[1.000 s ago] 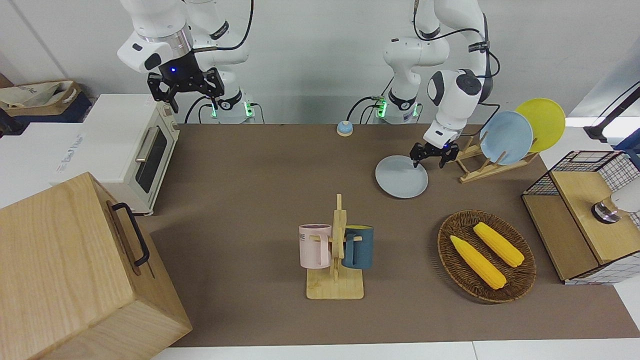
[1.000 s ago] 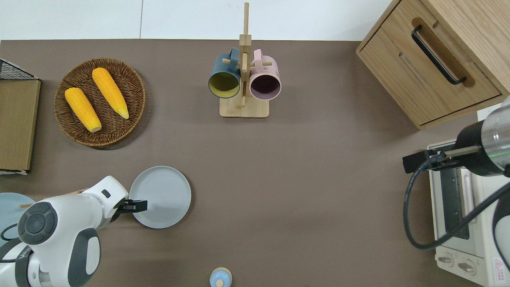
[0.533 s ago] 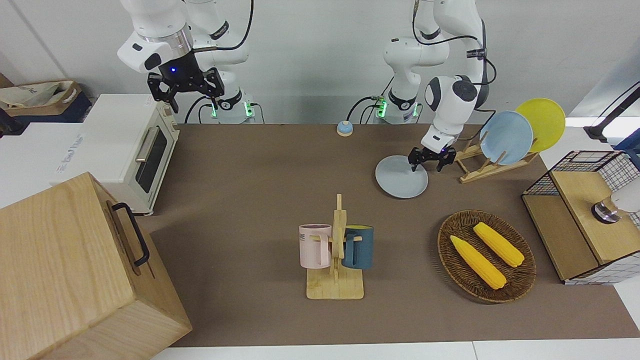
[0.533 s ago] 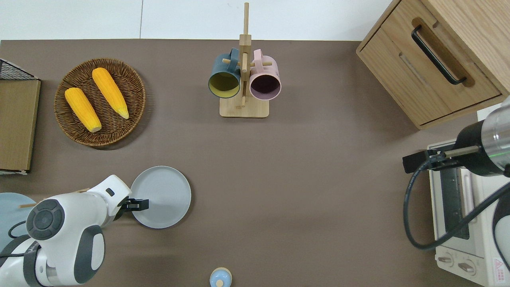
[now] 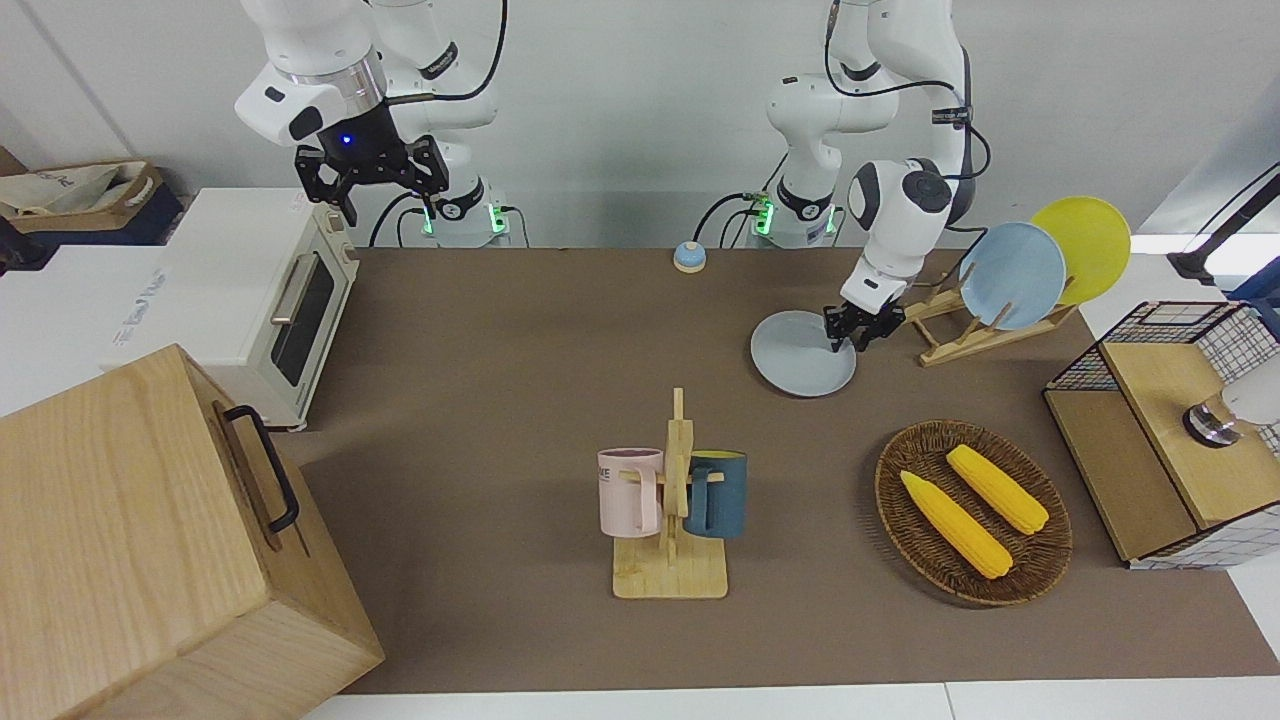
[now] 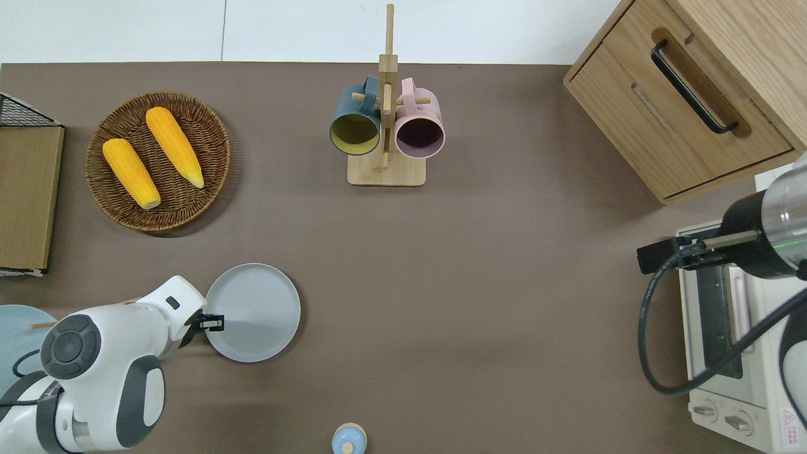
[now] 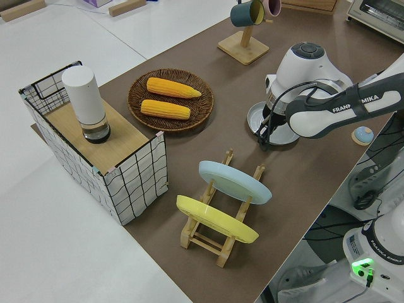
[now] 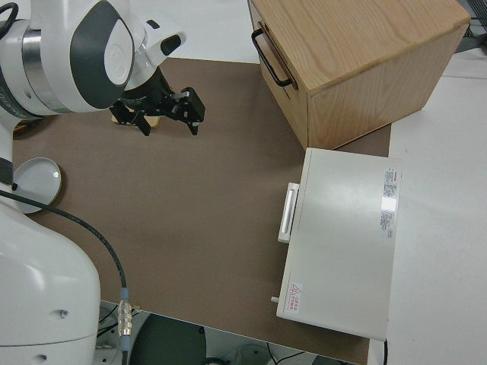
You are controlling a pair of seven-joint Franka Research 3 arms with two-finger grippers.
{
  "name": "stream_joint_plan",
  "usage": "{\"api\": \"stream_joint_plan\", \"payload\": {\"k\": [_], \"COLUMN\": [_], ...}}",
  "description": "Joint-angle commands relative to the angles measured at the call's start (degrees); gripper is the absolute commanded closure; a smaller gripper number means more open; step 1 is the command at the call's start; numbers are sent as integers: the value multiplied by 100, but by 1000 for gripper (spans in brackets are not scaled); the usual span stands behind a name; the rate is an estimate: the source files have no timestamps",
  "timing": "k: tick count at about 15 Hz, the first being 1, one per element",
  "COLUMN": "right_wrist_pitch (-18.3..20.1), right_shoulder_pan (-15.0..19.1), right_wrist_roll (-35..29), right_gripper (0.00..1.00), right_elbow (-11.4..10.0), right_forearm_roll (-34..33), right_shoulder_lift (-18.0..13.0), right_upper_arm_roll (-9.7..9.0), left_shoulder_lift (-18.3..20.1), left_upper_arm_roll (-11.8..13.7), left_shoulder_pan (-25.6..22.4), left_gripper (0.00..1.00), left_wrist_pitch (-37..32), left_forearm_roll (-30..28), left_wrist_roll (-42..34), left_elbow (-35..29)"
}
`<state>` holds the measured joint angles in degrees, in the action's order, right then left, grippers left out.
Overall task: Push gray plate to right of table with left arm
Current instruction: 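Lower the left gripper against the gray plate's rim, then push the gray plate with the left gripper toward the toaster oven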
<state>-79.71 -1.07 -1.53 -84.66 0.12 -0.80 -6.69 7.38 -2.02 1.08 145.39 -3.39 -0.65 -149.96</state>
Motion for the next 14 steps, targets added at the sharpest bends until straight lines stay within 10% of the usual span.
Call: {"api": "stream_joint_plan", "payload": {"k": [1, 14], "right_wrist_pitch": [87, 87], "right_shoulder_pan": [116, 116], "right_wrist_roll": [-6, -6], "right_gripper": [17, 17], "right_elbow": [47, 47], "right_forearm_roll": [59, 59], "right_shoulder_lift": [-17, -17], "right_upper_arm_roll": [-78, -87], "left_shoulder_lift": [-35, -167], "left_upper_arm_roll": [9, -17], "left_shoulder_pan": [111, 1271], "left_gripper": [1000, 1000], "left_wrist_pitch": [156, 147], "left_forearm_roll": [-39, -4], "left_wrist_roll": [109, 1787], "left_elbow": [-86, -34]}}
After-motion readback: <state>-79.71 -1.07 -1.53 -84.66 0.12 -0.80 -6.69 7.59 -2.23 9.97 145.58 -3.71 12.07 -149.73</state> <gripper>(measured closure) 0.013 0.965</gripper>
